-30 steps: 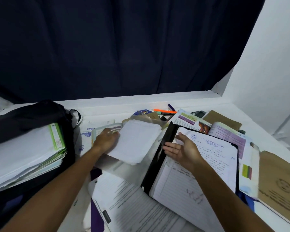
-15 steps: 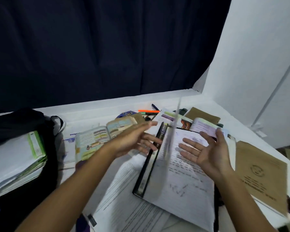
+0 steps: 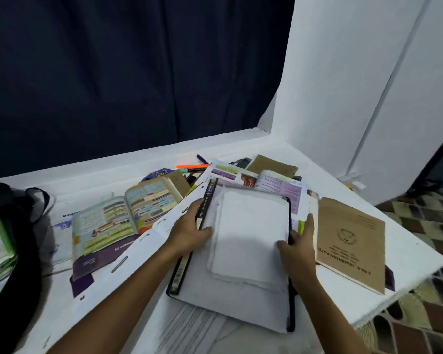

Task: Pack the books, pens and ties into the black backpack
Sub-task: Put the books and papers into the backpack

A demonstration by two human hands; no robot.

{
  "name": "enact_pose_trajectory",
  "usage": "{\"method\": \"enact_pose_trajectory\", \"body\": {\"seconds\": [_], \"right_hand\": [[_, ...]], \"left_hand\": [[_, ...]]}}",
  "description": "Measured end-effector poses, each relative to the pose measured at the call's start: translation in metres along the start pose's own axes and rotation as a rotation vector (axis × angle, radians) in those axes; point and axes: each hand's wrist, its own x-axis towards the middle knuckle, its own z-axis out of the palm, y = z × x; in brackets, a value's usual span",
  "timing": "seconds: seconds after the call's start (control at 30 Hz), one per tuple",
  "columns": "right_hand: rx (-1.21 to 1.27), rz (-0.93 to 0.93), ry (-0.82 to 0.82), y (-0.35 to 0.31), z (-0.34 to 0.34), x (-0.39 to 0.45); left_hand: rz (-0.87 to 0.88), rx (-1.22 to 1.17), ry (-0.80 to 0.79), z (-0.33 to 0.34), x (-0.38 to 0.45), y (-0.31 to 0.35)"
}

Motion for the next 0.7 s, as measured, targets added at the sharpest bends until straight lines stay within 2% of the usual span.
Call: {"method": "enact_pose_trajectory", "body": {"seconds": [0.1,0.2,0.27,0.33,0.47,0.57,0.7], "right_hand": [[0.006,-0.003,-0.034,0.005,-0.006,0.000],[-0.051,-0.021,-0.032,0.009,-0.013,0.005],[-0.095,-0.023,-0.038,0.010,-0.015,0.010],[-0.098,-0.027,-0.040,0.010,-0.019,0.012],[0.054,0.023,-0.064,0.010,-0.029,0.020],[0.294,0.094,-0.164,0.003,-0.033,0.021],[0.531,0.120,-0.382,-0.026,-0.020,0.014]], "left_hand": [[0.001,-0.215,-0.069,-0.009,0.007,-0.005],[-0.034,-0.443,-0.224,-0.013,0.013,-0.003],[-0.008,-0.363,-0.299,-0.009,0.015,0.001],[0.008,-0.297,-0.271,-0.001,0.016,0.004],[0.002,-0.398,-0.198,0.003,0.010,0.010],[0.044,-0.548,-0.178,-0.005,-0.002,0.009],[0.102,-0.682,-0.064,-0.035,-0.027,0.000]]}}
